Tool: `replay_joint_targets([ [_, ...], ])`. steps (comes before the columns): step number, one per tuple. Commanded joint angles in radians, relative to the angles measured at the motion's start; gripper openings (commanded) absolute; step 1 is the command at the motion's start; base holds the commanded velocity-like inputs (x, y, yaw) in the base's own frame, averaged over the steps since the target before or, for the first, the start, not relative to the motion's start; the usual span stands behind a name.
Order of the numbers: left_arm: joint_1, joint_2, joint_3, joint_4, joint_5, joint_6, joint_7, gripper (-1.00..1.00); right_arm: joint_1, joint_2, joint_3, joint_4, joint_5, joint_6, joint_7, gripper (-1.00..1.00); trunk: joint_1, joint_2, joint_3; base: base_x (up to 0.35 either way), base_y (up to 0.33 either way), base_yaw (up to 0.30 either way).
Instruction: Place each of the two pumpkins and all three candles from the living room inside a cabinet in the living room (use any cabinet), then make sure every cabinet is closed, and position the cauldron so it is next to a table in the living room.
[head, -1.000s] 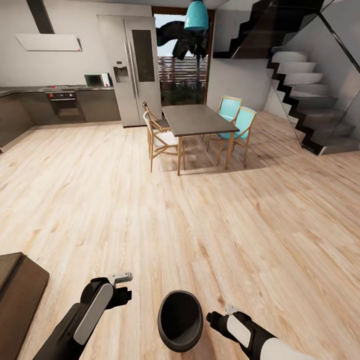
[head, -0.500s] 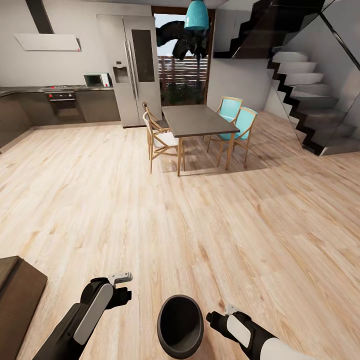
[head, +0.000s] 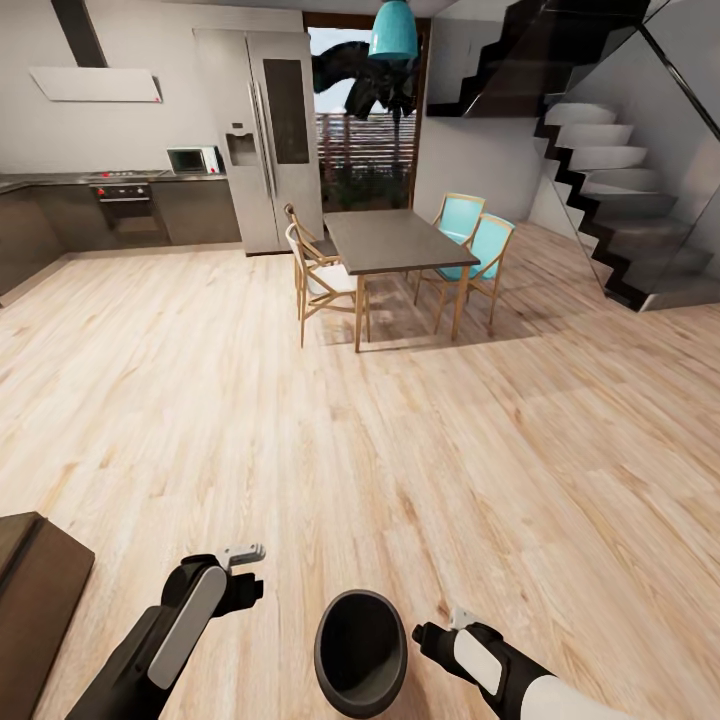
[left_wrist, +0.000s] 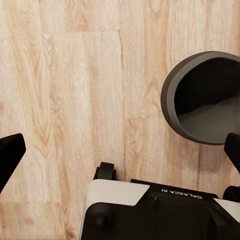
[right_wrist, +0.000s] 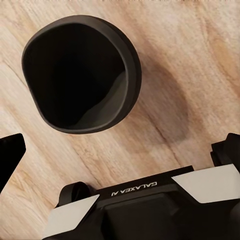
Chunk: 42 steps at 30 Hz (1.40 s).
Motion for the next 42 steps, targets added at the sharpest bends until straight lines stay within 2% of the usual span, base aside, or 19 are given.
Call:
replay_joint_targets([
  [1, -0.001, 0.001, -0.002, -0.001, 0.010, 0.001, 0.010, 1.00, -0.001, -0.001, 0.007, -0.002, -0.006, 0.003, -0.007, 1.00, 0.000, -0.001, -0.001, 0.000, 0.000, 0.000],
  [19, -0.001, 0.001, 0.005, -0.005, 0.011, -0.004, 0.011, 1.00, -0.001, -0.001, 0.017, -0.012, 0.008, 0.001, -0.005, 1.00, 0.069, -0.127, -0.057, 0.000, 0.000, 0.000],
  [22, -0.001, 0.001, 0.006, -0.005, 0.012, -0.007, 0.013, 1.00, -0.001, -0.001, 0.019, -0.013, 0.013, -0.023, -0.004, 1.00, 0.081, -0.148, -0.067, 0.000, 0.000, 0.000],
  [32, -0.001, 0.007, 0.010, -0.004, 0.019, -0.011, 0.011, 1.00, -0.001, -0.002, 0.023, -0.020, 0.015, -0.034, -0.005, 1.00, 0.119, -0.218, -0.098, 0.000, 0.000, 0.000],
  [39, -0.001, 0.006, 0.010, 0.004, 0.021, -0.023, 0.007, 1.00, -0.001, -0.002, 0.024, -0.073, 0.075, -0.013, -0.012, 1.00, 0.146, -0.267, -0.120, 0.000, 0.000, 0.000],
  [42, -0.001, 0.006, 0.010, 0.011, 0.026, -0.052, 0.006, 1.00, -0.001, -0.002, 0.021, -0.092, 0.083, 0.062, -0.016, 1.00, 0.157, -0.288, -0.129, 0.000, 0.000, 0.000],
])
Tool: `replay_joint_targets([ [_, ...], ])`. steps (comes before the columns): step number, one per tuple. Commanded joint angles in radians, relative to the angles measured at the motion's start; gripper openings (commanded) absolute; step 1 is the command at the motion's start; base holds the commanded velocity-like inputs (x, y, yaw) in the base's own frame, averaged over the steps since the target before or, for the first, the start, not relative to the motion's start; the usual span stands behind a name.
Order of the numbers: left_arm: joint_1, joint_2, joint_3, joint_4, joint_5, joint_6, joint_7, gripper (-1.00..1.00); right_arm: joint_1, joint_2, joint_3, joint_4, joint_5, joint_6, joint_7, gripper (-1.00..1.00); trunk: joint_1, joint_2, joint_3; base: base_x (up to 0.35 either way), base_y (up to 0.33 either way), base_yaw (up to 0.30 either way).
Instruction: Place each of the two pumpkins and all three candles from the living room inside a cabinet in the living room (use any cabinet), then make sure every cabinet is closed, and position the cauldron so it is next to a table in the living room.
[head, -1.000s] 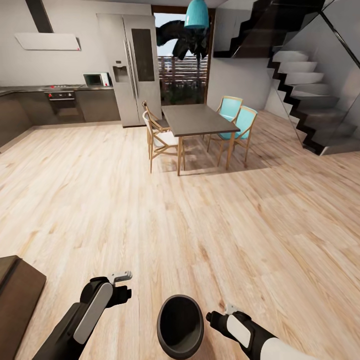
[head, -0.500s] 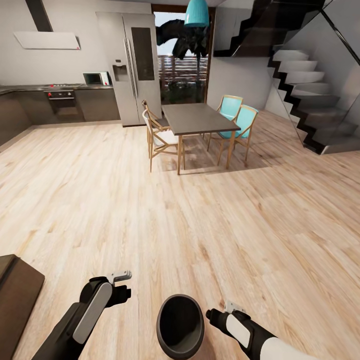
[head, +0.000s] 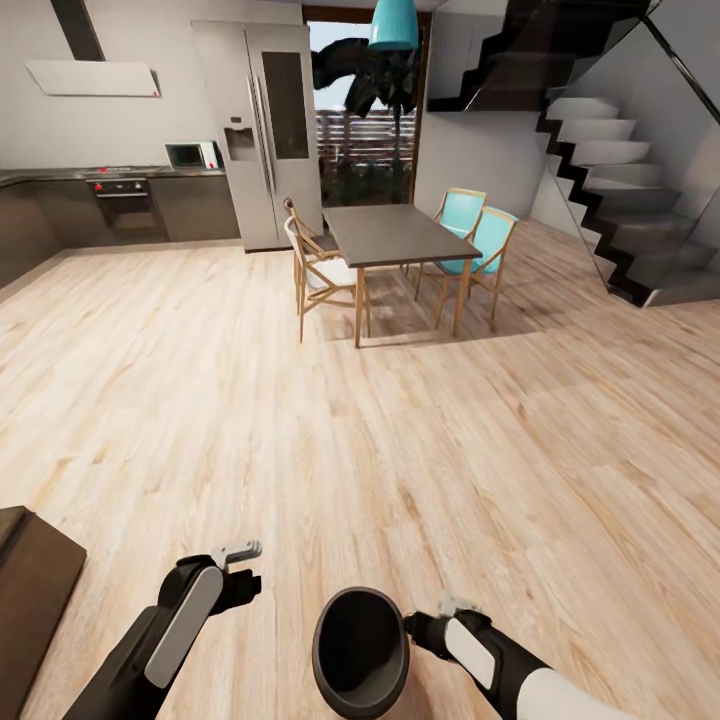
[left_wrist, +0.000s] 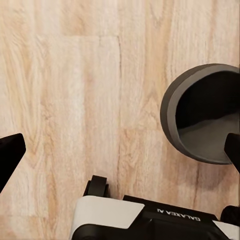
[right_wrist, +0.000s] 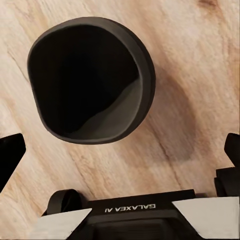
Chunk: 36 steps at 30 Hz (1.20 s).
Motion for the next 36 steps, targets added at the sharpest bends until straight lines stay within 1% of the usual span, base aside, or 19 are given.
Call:
replay_joint_targets([
  [1, -0.001, 0.001, -0.002, 0.004, 0.013, -0.002, 0.009, 1.00, -0.001, 0.000, 0.005, -0.009, -0.008, 0.021, -0.011, 1.00, 0.004, -0.008, -0.004, 0.000, 0.000, 0.000],
  [3, -0.002, 0.002, -0.002, 0.016, 0.017, -0.005, -0.003, 1.00, -0.001, 0.001, 0.001, -0.034, -0.008, 0.052, -0.026, 1.00, 0.012, -0.022, -0.010, 0.000, 0.000, 0.000],
  [5, -0.009, 0.003, 0.003, 0.040, 0.020, -0.009, -0.039, 1.00, -0.001, 0.001, -0.002, -0.091, -0.007, 0.103, -0.078, 1.00, 0.019, -0.036, -0.017, 0.000, 0.000, 0.000],
  [6, -0.016, 0.003, 0.008, 0.062, 0.020, -0.012, -0.070, 1.00, -0.001, 0.000, -0.004, -0.147, -0.007, 0.133, -0.138, 1.00, 0.023, -0.043, -0.020, 0.000, 0.000, 0.000],
  [7, -0.022, 0.003, 0.010, 0.080, 0.019, -0.013, -0.088, 1.00, -0.001, 0.000, -0.005, -0.183, -0.008, 0.146, -0.183, 1.00, 0.027, -0.050, -0.023, 0.000, 0.000, 0.000],
  [10, -0.042, 0.003, 0.013, 0.134, 0.013, -0.024, -0.116, 1.00, -0.001, 0.001, -0.006, -0.252, -0.008, 0.178, -0.318, 1.00, 0.038, -0.071, -0.032, 0.000, 0.000, 0.000],
  [11, -0.043, 0.003, 0.013, 0.138, 0.012, -0.029, -0.117, 1.00, -0.002, 0.001, -0.006, -0.256, -0.008, 0.181, -0.330, 1.00, 0.042, -0.078, -0.035, 0.000, 0.000, 0.000],
  [12, -0.046, 0.003, 0.013, 0.148, 0.011, -0.050, -0.121, 1.00, -0.004, 0.002, -0.006, -0.265, -0.007, 0.194, -0.356, 1.00, 0.046, -0.085, -0.039, 0.000, 0.000, 0.000],
  [14, -0.048, -0.002, 0.012, 0.154, 0.010, -0.062, -0.124, 1.00, -0.005, 0.001, -0.003, -0.269, -0.007, 0.204, -0.369, 1.00, 0.054, -0.099, -0.045, 0.000, 0.000, 0.000],
  [18, -0.049, -0.014, 0.009, 0.157, 0.011, -0.079, -0.125, 1.00, -0.005, 0.000, -0.002, -0.269, -0.007, 0.209, -0.374, 1.00, 0.069, -0.127, -0.057, 0.000, 0.000, 0.000],
  [19, -0.050, -0.020, 0.008, 0.157, 0.011, -0.088, -0.125, 1.00, -0.005, 0.000, -0.003, -0.269, -0.007, 0.210, -0.375, 1.00, 0.073, -0.134, -0.060, 0.000, 0.000, 0.000],
  [22, -0.054, -0.048, 0.005, 0.158, 0.006, -0.120, -0.124, 1.00, -0.005, 0.001, -0.004, -0.270, -0.006, 0.210, -0.375, 1.00, 0.084, -0.155, -0.070, 0.000, 0.000, 0.000],
  [24, -0.054, -0.055, 0.003, 0.158, 0.002, -0.127, -0.123, 1.00, -0.006, 0.001, -0.005, -0.271, -0.006, 0.209, -0.375, 1.00, 0.092, -0.169, -0.076, 0.000, 0.000, 0.000],
  [32, -0.054, -0.061, 0.001, 0.158, -0.005, -0.134, -0.123, 1.00, -0.007, 0.001, -0.005, -0.271, -0.005, 0.210, -0.377, 1.00, 0.123, -0.225, -0.101, 0.000, 0.000, 0.000],
  [34, -0.054, -0.062, -0.013, 0.158, -0.015, -0.143, -0.123, 1.00, -0.007, 0.001, -0.005, -0.271, -0.004, 0.219, -0.378, 1.00, 0.130, -0.239, -0.107, 0.000, 0.000, 0.000],
  [36, -0.054, -0.063, -0.034, 0.158, -0.024, -0.158, -0.123, 1.00, -0.007, 0.000, -0.005, -0.271, -0.004, 0.231, -0.378, 1.00, 0.138, -0.253, -0.114, 0.000, 0.000, 0.000],
])
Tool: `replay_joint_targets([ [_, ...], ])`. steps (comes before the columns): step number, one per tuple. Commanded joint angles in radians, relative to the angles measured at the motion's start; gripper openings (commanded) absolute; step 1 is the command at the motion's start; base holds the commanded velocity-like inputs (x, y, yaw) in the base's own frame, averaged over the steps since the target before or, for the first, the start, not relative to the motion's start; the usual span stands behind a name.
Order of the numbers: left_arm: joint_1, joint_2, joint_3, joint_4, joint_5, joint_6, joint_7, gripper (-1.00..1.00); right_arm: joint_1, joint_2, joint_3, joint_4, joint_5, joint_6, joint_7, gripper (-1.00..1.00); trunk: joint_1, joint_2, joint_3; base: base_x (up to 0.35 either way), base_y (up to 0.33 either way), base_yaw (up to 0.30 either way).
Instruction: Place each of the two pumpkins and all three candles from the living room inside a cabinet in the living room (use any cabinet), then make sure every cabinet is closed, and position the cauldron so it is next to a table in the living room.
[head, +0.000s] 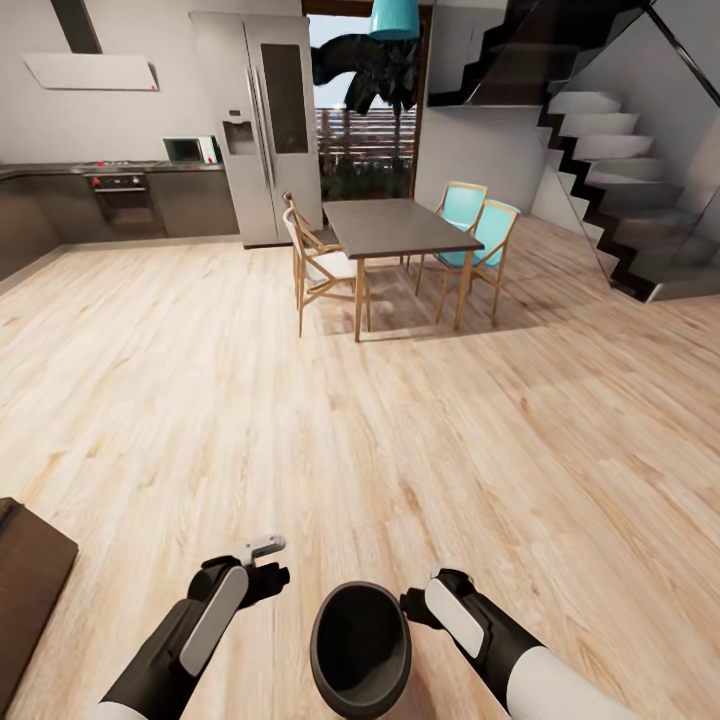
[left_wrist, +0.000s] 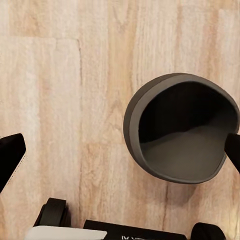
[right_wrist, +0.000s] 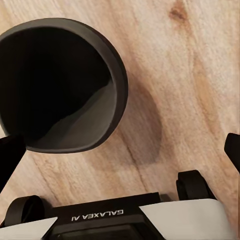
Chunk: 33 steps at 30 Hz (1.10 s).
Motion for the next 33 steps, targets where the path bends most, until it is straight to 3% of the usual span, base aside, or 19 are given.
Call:
replay_joint_targets([
  [1, -0.001, 0.001, -0.014, -0.001, 0.007, -0.006, 0.012, 1.00, -0.001, -0.001, 0.004, -0.001, -0.008, 0.005, -0.009, 1.00, 0.004, -0.008, -0.004, 0.000, 0.000, 0.000],
  [6, -0.001, -0.008, -0.043, -0.001, 0.001, -0.018, 0.022, 1.00, -0.001, -0.001, 0.004, -0.001, -0.008, 0.011, -0.021, 1.00, 0.023, -0.043, -0.020, 0.000, 0.000, 0.000],
  [10, -0.001, -0.035, -0.058, 0.012, -0.011, -0.028, 0.029, 1.00, -0.001, -0.001, 0.004, -0.001, -0.008, 0.010, -0.062, 1.00, 0.038, -0.071, -0.032, 0.000, 0.000, 0.000],
  [15, -0.001, -0.078, -0.076, 0.076, -0.096, -0.070, 0.033, 1.00, -0.001, -0.001, 0.004, -0.001, -0.009, 0.010, -0.078, 1.00, 0.058, -0.106, -0.048, 0.000, 0.000, 0.000],
  [19, -0.001, -0.093, -0.078, 0.089, -0.133, -0.095, 0.033, 1.00, -0.001, 0.000, 0.004, -0.001, -0.009, 0.009, -0.080, 1.00, 0.073, -0.134, -0.060, 0.000, 0.000, 0.000],
  [23, -0.001, -0.103, -0.079, 0.098, -0.140, -0.104, 0.033, 1.00, -0.001, 0.001, 0.004, 0.000, -0.009, 0.009, -0.081, 1.00, 0.088, -0.162, -0.073, 0.000, 0.000, 0.000],
  [26, -0.001, -0.108, -0.082, 0.140, -0.144, -0.148, 0.032, 1.00, -0.001, 0.001, 0.005, 0.000, -0.009, 0.009, -0.081, 1.00, 0.100, -0.183, -0.082, 0.000, 0.000, 0.000],
  [33, -0.001, -0.122, -0.110, 0.168, -0.152, -0.195, 0.034, 1.00, -0.001, 0.002, 0.007, 0.000, -0.007, 0.010, -0.080, 1.00, 0.127, -0.232, -0.104, 0.000, 0.000, 0.000],
])
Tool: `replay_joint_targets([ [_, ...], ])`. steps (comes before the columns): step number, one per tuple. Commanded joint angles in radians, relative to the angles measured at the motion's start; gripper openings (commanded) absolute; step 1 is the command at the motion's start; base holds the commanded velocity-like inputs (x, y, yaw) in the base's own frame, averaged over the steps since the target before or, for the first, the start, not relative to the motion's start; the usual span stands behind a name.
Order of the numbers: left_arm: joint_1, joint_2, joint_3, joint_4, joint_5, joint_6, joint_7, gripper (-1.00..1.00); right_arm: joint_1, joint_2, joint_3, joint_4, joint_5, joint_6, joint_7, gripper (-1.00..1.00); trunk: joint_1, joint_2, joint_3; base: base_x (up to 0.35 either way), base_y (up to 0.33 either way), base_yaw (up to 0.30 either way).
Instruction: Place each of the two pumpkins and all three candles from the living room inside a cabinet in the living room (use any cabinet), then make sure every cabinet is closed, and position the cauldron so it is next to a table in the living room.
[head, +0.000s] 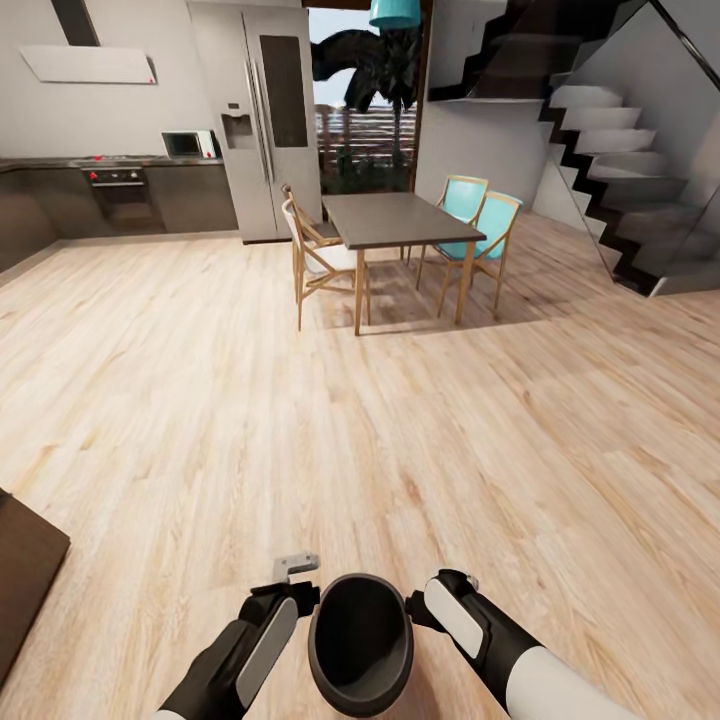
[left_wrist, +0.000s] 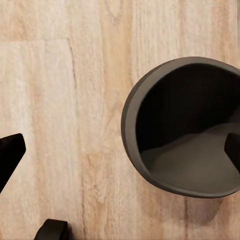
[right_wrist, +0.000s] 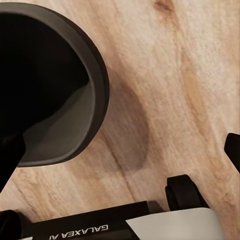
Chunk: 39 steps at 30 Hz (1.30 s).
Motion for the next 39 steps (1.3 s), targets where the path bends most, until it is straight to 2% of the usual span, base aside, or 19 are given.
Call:
replay_joint_targets([
  [1, -0.001, -0.002, -0.004, -0.001, 0.010, 0.001, 0.010, 1.00, -0.001, -0.001, 0.005, -0.001, -0.007, 0.002, -0.008, 1.00, 0.004, -0.008, -0.004, 0.000, 0.000, 0.000],
  [9, -0.001, -0.013, -0.008, -0.001, 0.012, -0.002, 0.053, 1.00, -0.001, -0.001, 0.005, -0.001, -0.008, 0.001, -0.007, 1.00, 0.035, -0.064, -0.029, 0.000, 0.000, 0.000],
  [26, -0.001, -0.019, -0.009, -0.001, 0.014, -0.002, 0.054, 1.00, -0.001, 0.004, 0.013, -0.004, -0.007, -0.007, -0.005, 1.00, 0.100, -0.183, -0.082, 0.000, 0.000, 0.000],
  [31, -0.001, -0.019, -0.040, -0.002, 0.015, -0.002, 0.055, 1.00, -0.001, 0.005, 0.014, -0.004, -0.007, -0.010, 0.000, 1.00, 0.119, -0.218, -0.098, 0.000, 0.000, 0.000],
  [38, -0.001, -0.019, -0.046, -0.003, 0.016, -0.002, 0.052, 1.00, -0.001, 0.005, 0.015, -0.005, -0.005, -0.029, 0.003, 1.00, 0.146, -0.267, -0.120, 0.000, 0.000, 0.000],
  [39, -0.001, -0.019, -0.047, -0.003, 0.016, -0.002, 0.051, 1.00, -0.001, 0.005, 0.016, -0.006, 0.006, -0.030, 0.005, 1.00, 0.150, -0.274, -0.123, 0.000, 0.000, 0.000],
])
